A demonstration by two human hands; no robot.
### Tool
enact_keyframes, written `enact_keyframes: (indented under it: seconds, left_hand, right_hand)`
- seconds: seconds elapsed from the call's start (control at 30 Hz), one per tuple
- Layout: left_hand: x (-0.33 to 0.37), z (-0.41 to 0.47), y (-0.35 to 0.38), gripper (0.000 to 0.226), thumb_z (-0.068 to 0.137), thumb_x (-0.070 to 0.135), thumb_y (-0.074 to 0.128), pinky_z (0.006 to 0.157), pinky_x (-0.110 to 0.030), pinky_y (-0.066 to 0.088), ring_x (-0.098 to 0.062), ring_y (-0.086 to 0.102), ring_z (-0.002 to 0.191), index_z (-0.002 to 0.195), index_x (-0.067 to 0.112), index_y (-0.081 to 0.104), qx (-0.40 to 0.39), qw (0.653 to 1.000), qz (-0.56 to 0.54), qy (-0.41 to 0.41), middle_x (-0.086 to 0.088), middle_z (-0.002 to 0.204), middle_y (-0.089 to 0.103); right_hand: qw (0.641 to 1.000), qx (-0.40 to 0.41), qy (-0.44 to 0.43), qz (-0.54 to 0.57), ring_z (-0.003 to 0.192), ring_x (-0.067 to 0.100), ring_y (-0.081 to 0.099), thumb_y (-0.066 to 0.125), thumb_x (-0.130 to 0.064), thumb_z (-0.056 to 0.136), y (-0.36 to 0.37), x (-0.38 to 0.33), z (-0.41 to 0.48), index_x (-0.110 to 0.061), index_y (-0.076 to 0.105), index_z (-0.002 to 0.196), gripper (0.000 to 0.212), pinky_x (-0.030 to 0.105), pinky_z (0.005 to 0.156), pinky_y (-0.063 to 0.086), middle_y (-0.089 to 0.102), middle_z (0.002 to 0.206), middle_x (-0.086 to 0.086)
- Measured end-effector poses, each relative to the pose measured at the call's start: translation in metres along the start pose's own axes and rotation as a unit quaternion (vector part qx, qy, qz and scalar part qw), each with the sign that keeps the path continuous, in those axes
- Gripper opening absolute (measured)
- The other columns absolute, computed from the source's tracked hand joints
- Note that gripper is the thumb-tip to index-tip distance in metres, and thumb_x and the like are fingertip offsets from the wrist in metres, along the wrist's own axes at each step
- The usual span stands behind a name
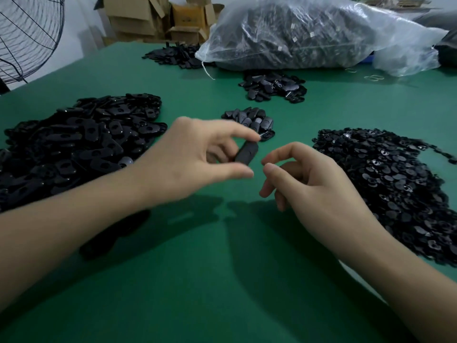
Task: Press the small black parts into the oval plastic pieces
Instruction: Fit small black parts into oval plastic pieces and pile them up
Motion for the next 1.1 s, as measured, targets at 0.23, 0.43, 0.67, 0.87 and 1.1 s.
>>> enact_keyframes:
  seconds: [0.23, 0.43, 0.67, 0.87, 1.1]
  left_hand:
    - [-0.057, 0.084, -0.007, 0.046, 0.081, 0.052, 0.08, 0.093, -0.038, 0.053, -0.011, 0.063, 0.097, 0.121, 0.031, 0.07, 0.076, 0.984, 0.153, -0.048, 0.006, 0.106, 0.064]
    - [-0.1, 0.116, 0.014, 0.047, 0.087, 0.057, 0.072, 0.105, -0.044, 0.044, -0.026, 0.051, 0.116, 0.127, 0.033, 0.068, 0.065, 0.972, 0.18, -0.134, -0.002, 0.111, 0.048]
    - [-0.085, 0.108, -0.012, 0.037, 0.103, 0.046, 0.053, 0.095, -0.034, 0.042, -0.02, 0.054, 0.104, 0.13, 0.024, 0.066, 0.096, 0.97, 0.189, -0.118, -0.002, 0.119, 0.056]
    - [-0.081, 0.058, -0.017, 0.034, 0.096, 0.045, 0.066, 0.08, -0.029, 0.047, -0.013, 0.064, 0.091, 0.127, 0.031, 0.069, -0.052, 0.932, 0.332, -0.134, 0.011, 0.109, 0.071]
    - [-0.072, 0.048, -0.013, 0.011, 0.092, 0.041, 0.072, 0.076, -0.032, 0.052, -0.017, 0.068, 0.095, 0.102, 0.037, 0.076, -0.036, 0.923, 0.369, -0.106, 0.014, 0.094, 0.07]
  right_hand:
    - [0.96, -0.014, -0.047, -0.277, 0.05, 0.008, 0.051, 0.063, -0.045, 0.089, -0.004, -0.007, -0.004, -0.033, 0.057, 0.082, 0.015, 0.031, 0.053, 0.045, 0.056, 0.051, -0.008]
    - [0.949, -0.028, -0.048, -0.311, 0.063, 0.014, 0.059, 0.06, -0.045, 0.091, 0.0, -0.005, -0.006, -0.031, 0.057, 0.085, 0.015, 0.037, 0.062, 0.053, 0.058, 0.059, -0.009]
    - [0.952, -0.012, -0.057, -0.299, 0.071, 0.014, 0.059, 0.06, -0.04, 0.093, -0.002, 0.0, -0.002, -0.031, 0.059, 0.087, 0.011, 0.036, 0.067, 0.053, 0.058, 0.068, -0.012]
    - [0.952, -0.001, -0.078, -0.295, 0.074, 0.011, 0.054, 0.062, -0.029, 0.093, -0.005, 0.004, 0.006, -0.028, 0.062, 0.089, 0.005, 0.037, 0.071, 0.049, 0.051, 0.079, -0.011]
    - [0.95, -0.002, -0.092, -0.297, 0.077, 0.006, 0.052, 0.062, -0.026, 0.094, -0.007, 0.005, 0.008, -0.027, 0.065, 0.092, 0.004, 0.032, 0.074, 0.048, 0.049, 0.087, -0.011]
Point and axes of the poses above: each hand's wrist, its own z-axis towards the middle knuckle, its own y-axis out of the palm, x = y × z, the point moved 6 cm from there along z, towards the middle knuckle
